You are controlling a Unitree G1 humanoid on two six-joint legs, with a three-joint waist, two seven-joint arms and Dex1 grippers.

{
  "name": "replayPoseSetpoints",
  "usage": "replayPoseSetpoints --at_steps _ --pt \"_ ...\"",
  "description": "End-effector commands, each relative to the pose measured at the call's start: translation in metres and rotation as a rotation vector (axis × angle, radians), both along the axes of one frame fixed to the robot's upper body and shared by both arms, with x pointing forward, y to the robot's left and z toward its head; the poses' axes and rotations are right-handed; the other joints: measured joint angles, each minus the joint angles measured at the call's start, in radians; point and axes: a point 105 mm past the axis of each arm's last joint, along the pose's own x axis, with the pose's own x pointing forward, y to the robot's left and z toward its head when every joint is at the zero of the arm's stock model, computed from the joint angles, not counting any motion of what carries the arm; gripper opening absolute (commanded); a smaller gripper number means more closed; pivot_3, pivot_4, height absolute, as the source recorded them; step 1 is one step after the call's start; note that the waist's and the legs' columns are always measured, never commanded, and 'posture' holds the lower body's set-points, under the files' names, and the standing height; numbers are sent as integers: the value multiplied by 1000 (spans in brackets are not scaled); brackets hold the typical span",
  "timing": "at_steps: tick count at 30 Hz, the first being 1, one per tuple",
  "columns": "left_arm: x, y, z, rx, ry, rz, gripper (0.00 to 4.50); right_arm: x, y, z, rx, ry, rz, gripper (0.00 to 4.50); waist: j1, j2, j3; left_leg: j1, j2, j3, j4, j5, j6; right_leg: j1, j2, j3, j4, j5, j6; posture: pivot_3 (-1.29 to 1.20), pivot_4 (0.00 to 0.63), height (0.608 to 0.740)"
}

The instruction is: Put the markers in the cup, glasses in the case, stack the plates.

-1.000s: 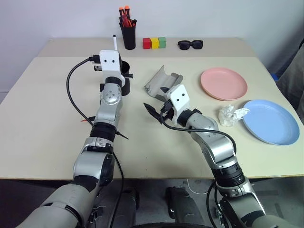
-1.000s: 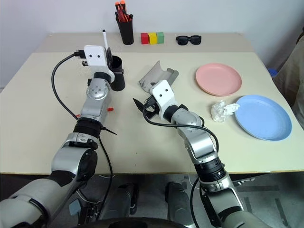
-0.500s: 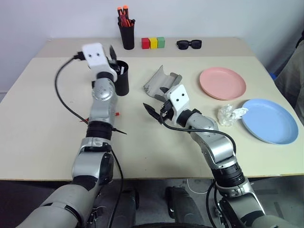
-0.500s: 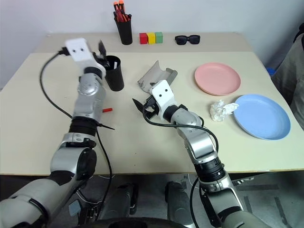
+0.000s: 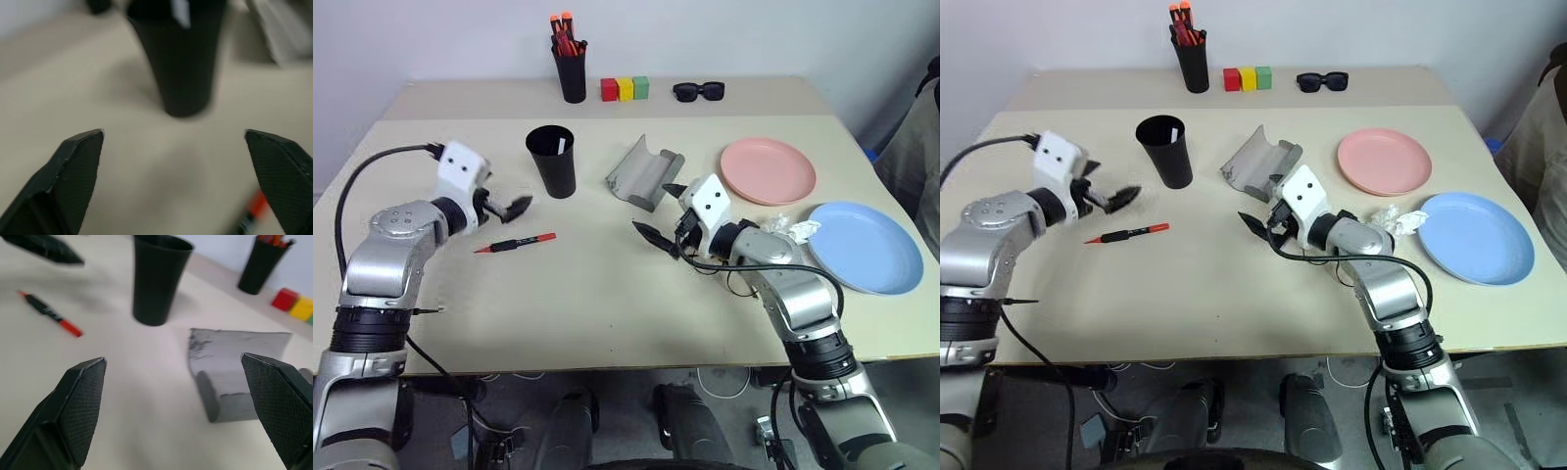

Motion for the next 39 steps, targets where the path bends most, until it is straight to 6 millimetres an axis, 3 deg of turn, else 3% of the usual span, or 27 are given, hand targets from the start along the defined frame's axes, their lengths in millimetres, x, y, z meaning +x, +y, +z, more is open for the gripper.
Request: replayPoseSetpoints --at_steps 1,7,12,16,21,24,29,35,37,39 --pt "-4 -10 -13 86 82 -142 4476 -33 -2 -7 -74 56 176 4500 6 0 0 0 0 0 0 0 0 0 0 0 0 0 0 0 150 740" --pt "-5 -7 -41 292 206 -295 4476 -43 -15 -13 -97 87 145 4500 9 0 0 0 2 2 0 0 1 -2 2 0 1 -1 -2 0 150 740" --pt "-1 -3 -52 316 285 -337 4476 -45 -20 -15 -87 83 90 4500 16 -1 0 -1 2 2 1 0 1 -2 1 1 0 -1 -2 0 150 740" --pt "0 -3 -53 319 294 -365 2684 -48 -20 -17 -83 86 74 4500 15 -1 0 -1 1 3 1 0 1 -2 1 1 1 -1 -1 0 150 740" --pt "0 -10 -46 281 263 -393 32 -45 -20 -18 -81 82 63 4500 15 -1 0 -1 2 2 2 0 1 -2 1 1 1 -1 -1 0 150 740" --pt "0 -25 -28 190 167 -424 32 -39 -19 -15 -74 59 44 4500 15 -1 0 -1 2 2 2 0 1 -2 1 1 1 -1 -1 0 150 740" --pt "-1 -67 41 -148 -156 -442 32 -9 -13 -4 -38 -38 -74 4500 18 -1 0 -2 2 2 3 0 1 -2 1 1 2 1 2 0 150 740" --pt "16 -84 131 -606 -525 -147 32 10 0 9 41 -99 -147 4500 19 -1 1 -2 1 0 3 0 1 -2 0 0 2 1 3 0 150 740" --pt "24 -80 147 -669 -637 -13 32 12 7 13 71 -107 -143 4500 19 -1 1 -2 1 0 3 0 1 -1 0 0 2 2 3 0 150 740" --pt "37 -73 149 -613 -742 126 32 14 14 21 117 -120 -142 4500 16 -1 0 -1 0 0 3 0 1 -1 1 0 2 2 3 0 150 740"
